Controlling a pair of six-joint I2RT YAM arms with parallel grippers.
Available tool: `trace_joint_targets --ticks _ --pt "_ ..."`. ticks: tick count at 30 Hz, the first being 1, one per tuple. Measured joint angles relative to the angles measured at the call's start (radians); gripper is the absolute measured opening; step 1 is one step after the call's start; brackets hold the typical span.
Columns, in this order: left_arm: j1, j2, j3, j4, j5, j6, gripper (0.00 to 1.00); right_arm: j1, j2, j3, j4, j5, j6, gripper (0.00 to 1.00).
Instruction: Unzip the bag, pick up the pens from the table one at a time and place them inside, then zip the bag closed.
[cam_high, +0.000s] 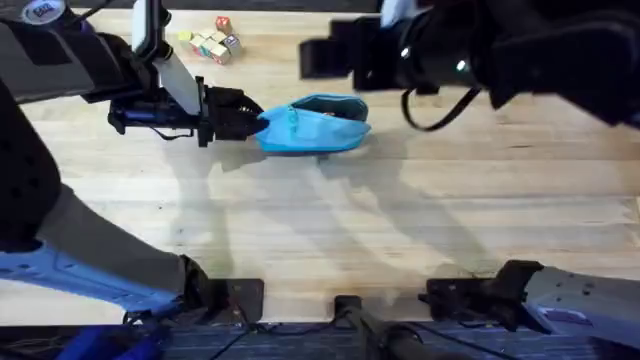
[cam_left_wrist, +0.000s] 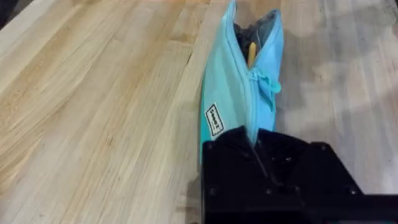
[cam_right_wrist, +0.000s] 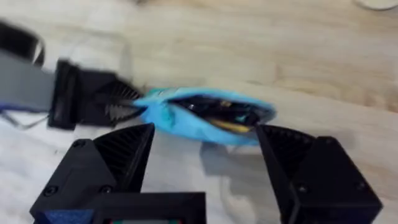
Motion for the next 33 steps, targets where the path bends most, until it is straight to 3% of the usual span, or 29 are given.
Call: trace_joint_targets --ticks 9,17,33 --pt "0.0 0.0 0.0 0.004 0.0 0.0 0.042 0.094 0.0 0.0 -0.028 -0.031 -0.001 0.997" --pt "0.0 0.0 0.0 0.004 0.0 0.0 0.042 0.097 0.0 0.0 -0.029 -0.14 0.0 0.997" --pt "0.0 0.0 0.0 0.004 0.0 0.0 0.042 0.097 0.068 0.0 -0.027 -0.166 0.063 0.997"
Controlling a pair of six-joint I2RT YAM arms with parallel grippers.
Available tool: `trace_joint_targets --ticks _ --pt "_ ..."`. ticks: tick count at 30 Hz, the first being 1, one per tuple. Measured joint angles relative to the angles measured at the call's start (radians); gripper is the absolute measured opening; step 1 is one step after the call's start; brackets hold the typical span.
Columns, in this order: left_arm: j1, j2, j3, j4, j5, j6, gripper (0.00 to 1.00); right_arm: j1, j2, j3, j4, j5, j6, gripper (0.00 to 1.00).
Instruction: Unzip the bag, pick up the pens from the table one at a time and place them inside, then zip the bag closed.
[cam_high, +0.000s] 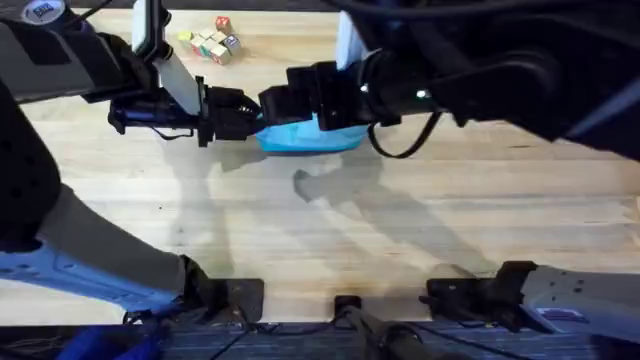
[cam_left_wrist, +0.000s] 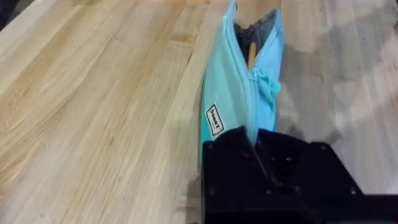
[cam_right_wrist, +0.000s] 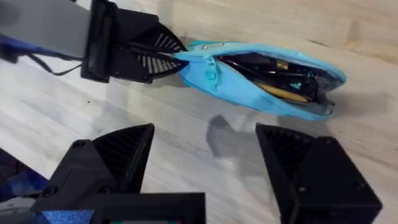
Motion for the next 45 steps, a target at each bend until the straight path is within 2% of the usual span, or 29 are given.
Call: trace_joint_targets --ticks 9,16,24,31,39,45 --pt "0.0 0.0 0.0 0.0 0.0 0.0 0.042 0.0 0.08 0.0 0.006 -0.004 0.051 0.997" --pt "0.0 0.0 0.0 0.0 -0.012 0.0 0.042 0.0 0.137 0.0 0.056 -0.071 0.072 0.997" --pt "0.0 0.0 0.0 0.008 -0.035 0.0 0.042 0.0 0.194 0.0 0.115 -0.097 0.073 0.997" --pt "-0.001 0.0 0.0 0.023 -0.086 0.0 0.043 0.0 0.227 0.0 0.156 -0.101 0.076 0.997" --pt "-0.001 0.0 0.0 0.023 -0.094 0.0 0.043 0.0 0.26 0.0 0.19 -0.101 0.076 0.997" --pt "-0.001 0.0 0.0 0.023 -0.097 0.0 0.043 0.002 0.314 0.0 0.21 -0.082 0.076 0.945"
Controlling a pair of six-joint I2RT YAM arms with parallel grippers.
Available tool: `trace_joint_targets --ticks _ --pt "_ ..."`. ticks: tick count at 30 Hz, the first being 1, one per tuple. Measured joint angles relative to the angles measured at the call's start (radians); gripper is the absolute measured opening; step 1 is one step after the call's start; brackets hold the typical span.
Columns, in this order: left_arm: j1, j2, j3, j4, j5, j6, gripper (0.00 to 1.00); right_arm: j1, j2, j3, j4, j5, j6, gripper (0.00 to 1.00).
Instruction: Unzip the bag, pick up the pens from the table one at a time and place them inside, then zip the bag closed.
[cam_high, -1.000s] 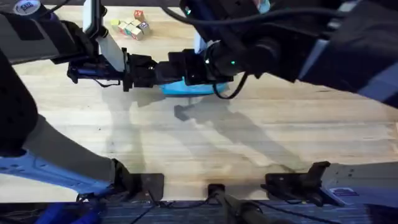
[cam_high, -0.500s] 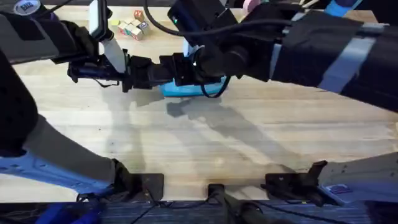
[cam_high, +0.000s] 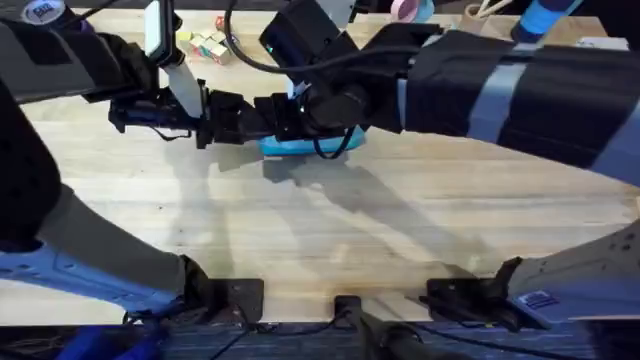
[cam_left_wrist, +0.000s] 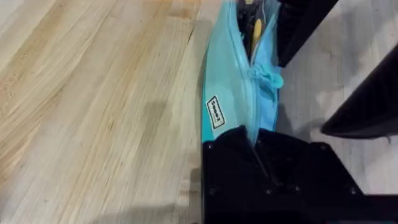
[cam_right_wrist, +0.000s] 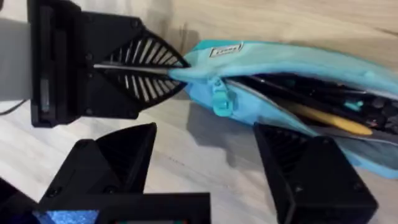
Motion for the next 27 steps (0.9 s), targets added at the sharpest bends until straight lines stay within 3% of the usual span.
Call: trace_joint_targets --ticks 3,4,16,27 --pt "0.0 0.0 0.0 0.0 0.0 0.0 0.043 0.0 0.002 0.0 0.011 0.03 0.0 0.903" --pt "0.0 0.0 0.0 0.0 0.0 0.0 0.043 0.0 0.002 0.0 0.015 0.082 0.002 0.813" --pt "0.0 0.0 0.0 0.002 -0.006 0.0 0.042 0.0 0.058 0.0 0.088 0.127 0.003 0.533" --pt "0.0 0.0 0.0 0.003 -0.006 0.0 0.042 0.0 0.06 0.0 0.098 0.132 0.003 0.081"
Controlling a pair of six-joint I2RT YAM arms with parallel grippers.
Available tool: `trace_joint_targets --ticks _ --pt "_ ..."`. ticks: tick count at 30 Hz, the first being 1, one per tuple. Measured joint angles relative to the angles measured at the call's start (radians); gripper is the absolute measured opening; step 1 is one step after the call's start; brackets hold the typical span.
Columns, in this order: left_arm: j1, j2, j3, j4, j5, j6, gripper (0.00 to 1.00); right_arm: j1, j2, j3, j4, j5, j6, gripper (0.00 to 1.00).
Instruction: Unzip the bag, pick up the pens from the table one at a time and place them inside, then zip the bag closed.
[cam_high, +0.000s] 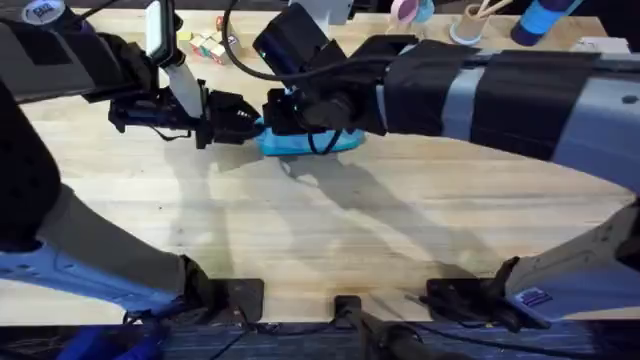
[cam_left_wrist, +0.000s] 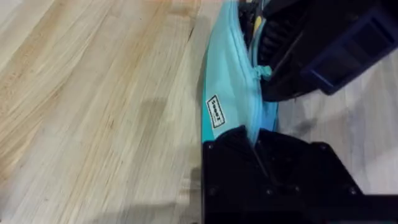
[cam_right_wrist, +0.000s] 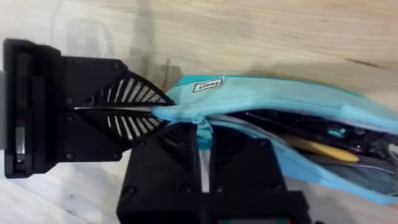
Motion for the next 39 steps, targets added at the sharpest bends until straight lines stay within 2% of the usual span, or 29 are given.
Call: trace_joint_targets --ticks 2,9,18,28,39 --pt "0.0 0.0 0.0 0.0 0.0 0.0 0.042 0.0 0.0 0.0 0.001 0.0 0.0 0.042" --pt "0.0 0.0 0.0 0.0 0.0 0.0 0.042 0.0 0.0 0.0 0.002 0.0 -0.005 0.031" --pt "0.0 0.0 0.0 -0.004 0.0 0.0 0.042 -0.012 -0.011 0.0 -0.046 -0.004 -0.099 0.031" --pt "-0.009 0.0 0.0 -0.007 0.018 0.0 0.042 -0.148 -0.084 0.003 -0.216 -0.066 -0.12 0.031" --pt "-0.016 0.0 0.0 -0.004 0.037 0.0 0.042 -0.263 -0.086 0.005 -0.245 -0.152 -0.128 0.031"
